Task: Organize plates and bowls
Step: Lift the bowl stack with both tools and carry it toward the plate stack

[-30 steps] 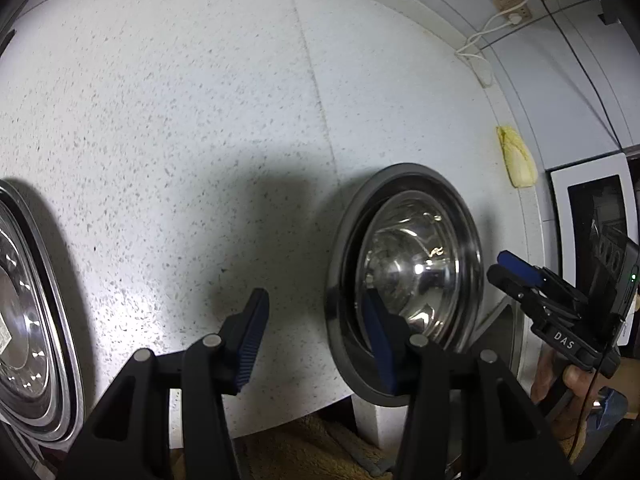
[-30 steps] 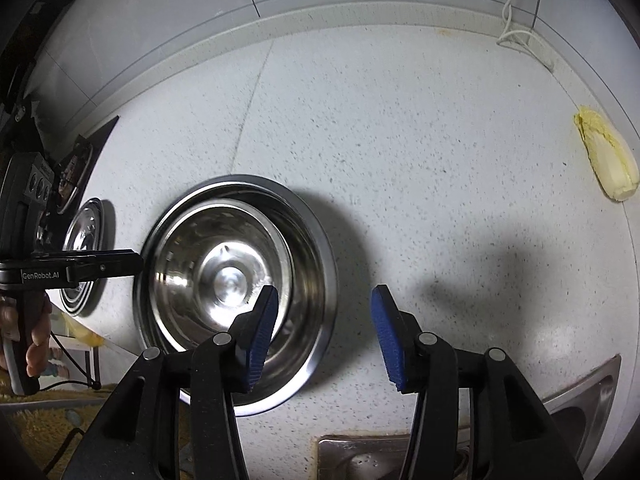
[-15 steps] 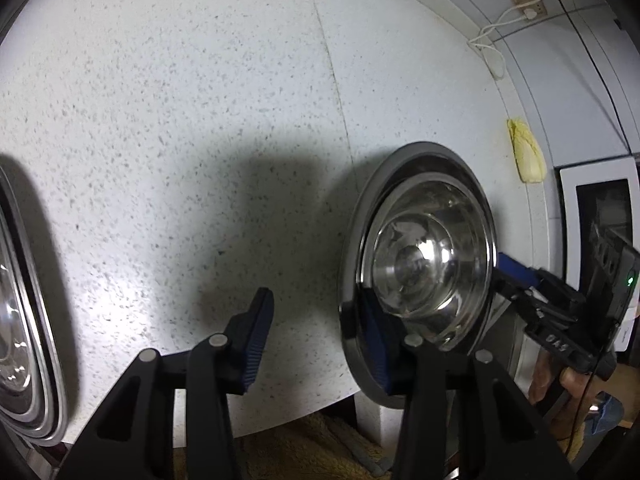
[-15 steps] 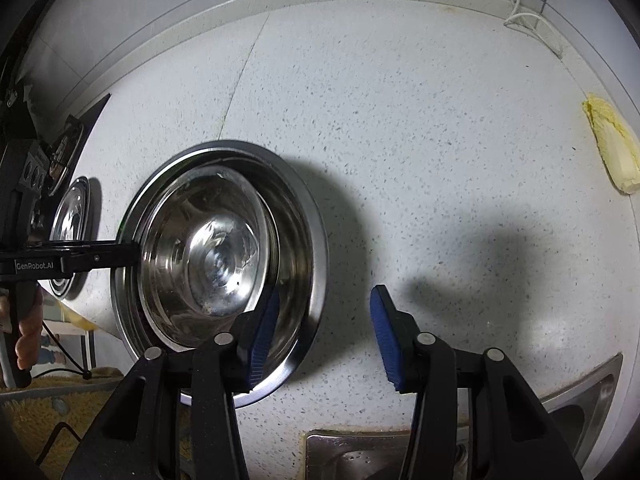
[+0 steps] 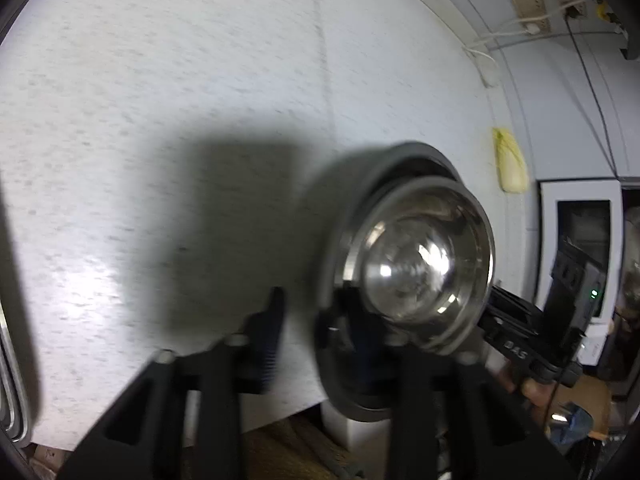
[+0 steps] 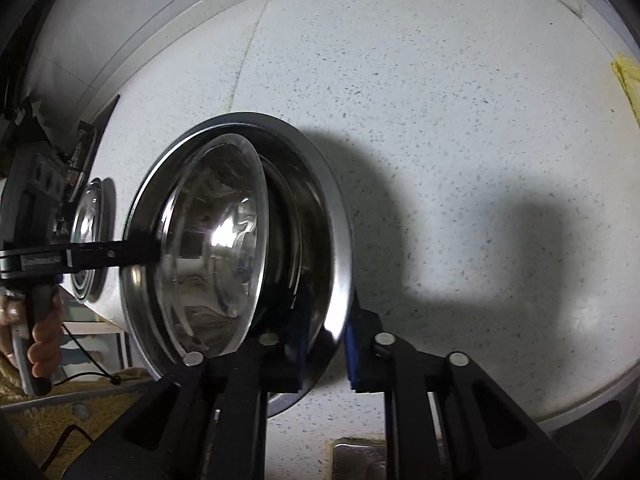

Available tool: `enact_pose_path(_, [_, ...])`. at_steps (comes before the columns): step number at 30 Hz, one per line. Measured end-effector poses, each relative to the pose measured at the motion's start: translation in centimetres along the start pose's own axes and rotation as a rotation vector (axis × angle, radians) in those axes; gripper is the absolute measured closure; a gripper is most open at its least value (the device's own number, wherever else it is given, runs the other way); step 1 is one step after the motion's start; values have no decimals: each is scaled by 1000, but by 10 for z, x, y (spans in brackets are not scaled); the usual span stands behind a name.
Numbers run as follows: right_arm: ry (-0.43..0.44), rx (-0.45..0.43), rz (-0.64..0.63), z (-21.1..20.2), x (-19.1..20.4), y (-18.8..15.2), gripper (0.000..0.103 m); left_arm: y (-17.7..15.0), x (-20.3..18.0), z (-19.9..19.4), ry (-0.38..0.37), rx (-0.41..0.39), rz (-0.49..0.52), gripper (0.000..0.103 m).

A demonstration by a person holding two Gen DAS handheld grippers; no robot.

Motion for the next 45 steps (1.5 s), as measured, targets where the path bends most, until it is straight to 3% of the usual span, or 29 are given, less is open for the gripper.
enact_pose_path(5, [26,-11,17,-3,0,0,90,2,1,-4,32,-22,13,94])
enact_pose_path(16, [61,-62,-19,-29,32,31,90,20,9,-61,10,-107,4,94])
enact_pose_path(28, [208,-160,-216,-78,156,96,90,35,46,-231,46,-314,-60,94])
enact_pose_path(36, [293,-162,-362,-81,245,103,89,10,107,-332,104,-445,-140,94])
enact_pose_path(40, [296,-139,-379,-64,274,91,89,-3,143,-350,101,-449,-169,94])
enact_pose_path(45, [266,-111,-332,-42,287,79,89,-14,177,-331,73,-402,-177,94])
Point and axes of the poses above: each gripper's, at about its wrist camera, not at the fingertips, and z roughly the way its jaws point, x to its left, y to its top, the point moved 10 cm from there along z, roughly the way its jaws point, and after that the axes turned 2 degrees about -z, right-handed, at the moved point
